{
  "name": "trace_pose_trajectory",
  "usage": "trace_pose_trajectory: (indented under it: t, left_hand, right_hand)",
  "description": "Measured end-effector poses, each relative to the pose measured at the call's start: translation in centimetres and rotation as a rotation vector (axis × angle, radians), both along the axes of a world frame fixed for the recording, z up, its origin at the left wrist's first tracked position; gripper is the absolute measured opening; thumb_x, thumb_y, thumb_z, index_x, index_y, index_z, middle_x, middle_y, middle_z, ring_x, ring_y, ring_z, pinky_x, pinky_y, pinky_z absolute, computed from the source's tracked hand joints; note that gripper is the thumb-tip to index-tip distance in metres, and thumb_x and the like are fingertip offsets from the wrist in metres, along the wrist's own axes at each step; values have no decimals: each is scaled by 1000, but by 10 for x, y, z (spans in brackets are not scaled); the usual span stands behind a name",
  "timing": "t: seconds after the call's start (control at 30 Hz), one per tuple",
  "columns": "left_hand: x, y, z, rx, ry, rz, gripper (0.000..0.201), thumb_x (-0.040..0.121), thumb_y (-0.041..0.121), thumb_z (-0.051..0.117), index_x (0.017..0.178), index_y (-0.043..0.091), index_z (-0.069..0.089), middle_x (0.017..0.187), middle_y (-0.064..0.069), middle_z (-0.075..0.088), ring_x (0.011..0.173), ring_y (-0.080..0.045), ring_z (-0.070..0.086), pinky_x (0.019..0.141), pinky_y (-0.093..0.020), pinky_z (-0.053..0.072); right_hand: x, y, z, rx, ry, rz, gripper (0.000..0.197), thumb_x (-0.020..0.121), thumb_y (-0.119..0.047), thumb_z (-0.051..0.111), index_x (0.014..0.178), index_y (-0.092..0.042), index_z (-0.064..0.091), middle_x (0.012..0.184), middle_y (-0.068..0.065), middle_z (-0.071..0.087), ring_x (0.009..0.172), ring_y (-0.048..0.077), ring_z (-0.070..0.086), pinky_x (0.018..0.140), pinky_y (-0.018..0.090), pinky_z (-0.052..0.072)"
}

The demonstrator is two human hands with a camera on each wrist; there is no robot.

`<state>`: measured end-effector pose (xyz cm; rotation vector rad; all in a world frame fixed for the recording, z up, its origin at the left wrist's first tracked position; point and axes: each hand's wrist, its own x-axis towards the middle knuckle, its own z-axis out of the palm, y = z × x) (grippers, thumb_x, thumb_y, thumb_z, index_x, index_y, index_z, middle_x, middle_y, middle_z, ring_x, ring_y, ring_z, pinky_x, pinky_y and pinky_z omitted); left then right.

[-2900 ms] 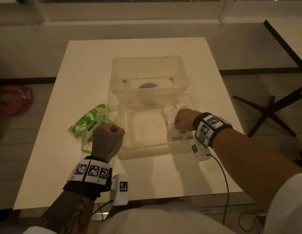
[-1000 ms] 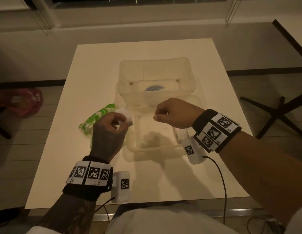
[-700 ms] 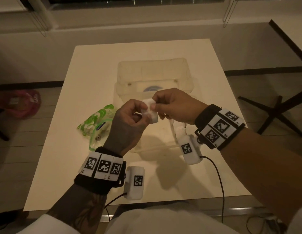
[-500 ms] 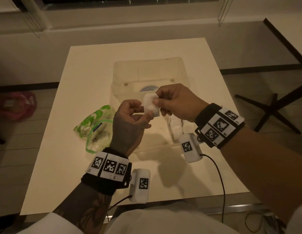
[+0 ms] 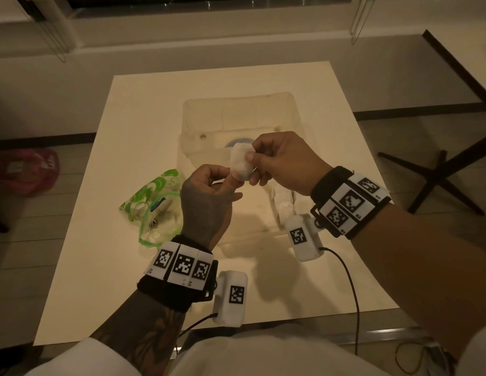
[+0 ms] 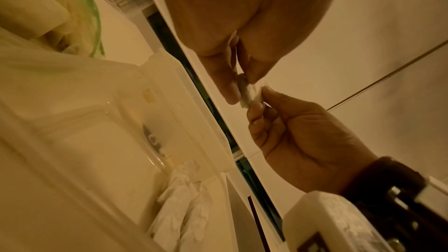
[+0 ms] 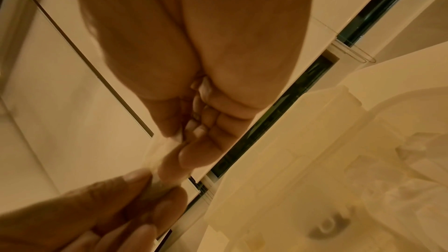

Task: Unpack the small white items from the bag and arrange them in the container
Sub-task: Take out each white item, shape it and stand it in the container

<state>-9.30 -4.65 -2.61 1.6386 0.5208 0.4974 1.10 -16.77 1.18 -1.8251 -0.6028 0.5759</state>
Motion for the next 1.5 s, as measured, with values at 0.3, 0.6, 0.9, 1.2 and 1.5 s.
trace_pose_trajectory:
  t: [0.3, 0.6, 0.9, 1.2, 1.5]
  left_hand:
    - [-3, 7, 4, -123, 49, -114, 6, 91, 14, 63, 88, 19, 65, 97, -5, 71, 88, -15, 71, 59, -30, 58]
    - [0, 4, 10, -163, 39, -190, 15, 90, 31, 64, 91, 18, 71, 92, -4, 74, 92, -19, 71, 66, -32, 60]
    - [-1, 7, 16, -247, 62, -374, 14, 91, 32, 57, 96, 26, 70, 97, -1, 74, 98, -19, 70, 73, -36, 60]
    - [0, 6, 10, -178, 30, -349, 10, 90, 25, 63, 95, 19, 70, 91, 1, 75, 94, -18, 71, 69, -32, 60]
    - [3, 6, 8, -289, 96, -361, 15, 97, 21, 54, 93, 19, 69, 91, -1, 74, 90, -21, 72, 66, -33, 59]
  right_hand:
    - [0, 1, -1, -38, -71, -10, 10, 96, -15, 58, 96, -13, 67, 74, 5, 72, 65, 19, 71, 62, 30, 59]
    - [-3, 3, 4, -34, -76, 47, 17, 95, -15, 59, 88, -3, 69, 65, 3, 69, 58, 15, 66, 57, 26, 55]
    - [0, -6, 11, -38, -65, 56, 15, 96, -15, 57, 89, -6, 69, 63, -13, 67, 53, 6, 60, 53, 22, 53]
    - [3, -11, 10, -44, -83, 47, 7, 94, -15, 60, 95, -11, 66, 71, -4, 65, 54, 5, 56, 52, 20, 47]
    - [2, -11, 8, -9, -68, 34, 8, 94, -10, 59, 93, -6, 66, 65, -3, 60, 55, 7, 52, 53, 15, 43]
